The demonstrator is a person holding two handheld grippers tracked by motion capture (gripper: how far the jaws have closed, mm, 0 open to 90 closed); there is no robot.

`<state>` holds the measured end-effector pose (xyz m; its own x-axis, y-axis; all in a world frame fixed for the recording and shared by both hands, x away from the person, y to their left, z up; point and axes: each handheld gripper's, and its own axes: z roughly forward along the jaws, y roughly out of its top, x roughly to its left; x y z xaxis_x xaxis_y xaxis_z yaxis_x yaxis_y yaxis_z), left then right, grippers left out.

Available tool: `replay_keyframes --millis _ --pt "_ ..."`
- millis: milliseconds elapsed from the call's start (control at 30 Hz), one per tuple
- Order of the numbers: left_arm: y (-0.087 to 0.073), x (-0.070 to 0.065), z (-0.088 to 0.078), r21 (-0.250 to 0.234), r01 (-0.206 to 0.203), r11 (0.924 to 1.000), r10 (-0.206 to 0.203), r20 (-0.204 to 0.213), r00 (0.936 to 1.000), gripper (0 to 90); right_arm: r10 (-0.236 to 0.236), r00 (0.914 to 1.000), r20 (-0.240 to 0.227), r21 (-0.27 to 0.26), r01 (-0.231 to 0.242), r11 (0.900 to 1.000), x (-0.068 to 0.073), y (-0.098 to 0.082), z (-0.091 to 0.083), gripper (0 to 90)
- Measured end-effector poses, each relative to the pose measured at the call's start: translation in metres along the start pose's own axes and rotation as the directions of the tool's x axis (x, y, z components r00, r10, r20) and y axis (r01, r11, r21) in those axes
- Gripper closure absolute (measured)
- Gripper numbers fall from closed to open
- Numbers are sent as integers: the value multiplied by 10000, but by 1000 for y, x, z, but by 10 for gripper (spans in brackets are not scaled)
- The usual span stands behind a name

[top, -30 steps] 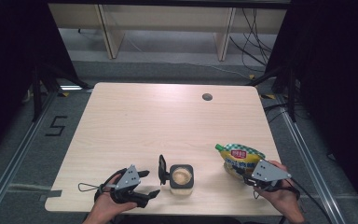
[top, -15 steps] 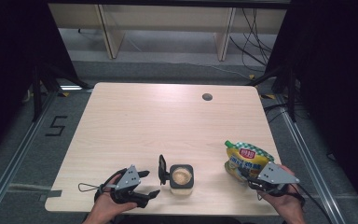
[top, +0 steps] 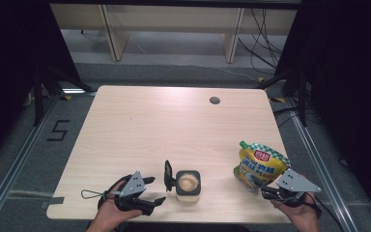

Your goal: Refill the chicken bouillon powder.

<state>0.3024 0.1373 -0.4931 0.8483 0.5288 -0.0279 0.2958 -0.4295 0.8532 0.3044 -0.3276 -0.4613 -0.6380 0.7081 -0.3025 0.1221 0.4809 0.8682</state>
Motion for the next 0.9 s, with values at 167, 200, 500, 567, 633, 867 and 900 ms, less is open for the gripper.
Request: replay_keyframes --millis 167,200,500,567,633,867,900 --pt "0 -1 0 2 -17 10000 17 -89 10000 241 358 9994 14 -56 -358 9993 0 -3 -1 319" --pt "0 -1 0 6 -27 10000 27 -90 10000 241 298 9996 14 52 -298 9995 -1 -3 -1 317" --pt "0 -1 0 3 4 10000 -4 -101 9999 241 522 9986 -64 72 -521 9986 -2 -6 -3 293" --pt "0 -1 0 2 2 10000 -2 -102 9999 241 700 9975 -21 109 -699 9975 -2 -6 -5 281" --pt "0 -1 0 -4 7 10000 -7 -108 9999 241 809 9967 51 52 -810 9967 -1 -7 -6 270" --pt "0 0 -1 29 -1 10000 2 -54 10000 241 1214 9922 283 419 -1226 9916 2 -10 -17 257" --pt "0 0 -1 6 42 10000 -42 -42 10000 241 1240 9915 398 467 -1258 9910 2 -10 -19 257"
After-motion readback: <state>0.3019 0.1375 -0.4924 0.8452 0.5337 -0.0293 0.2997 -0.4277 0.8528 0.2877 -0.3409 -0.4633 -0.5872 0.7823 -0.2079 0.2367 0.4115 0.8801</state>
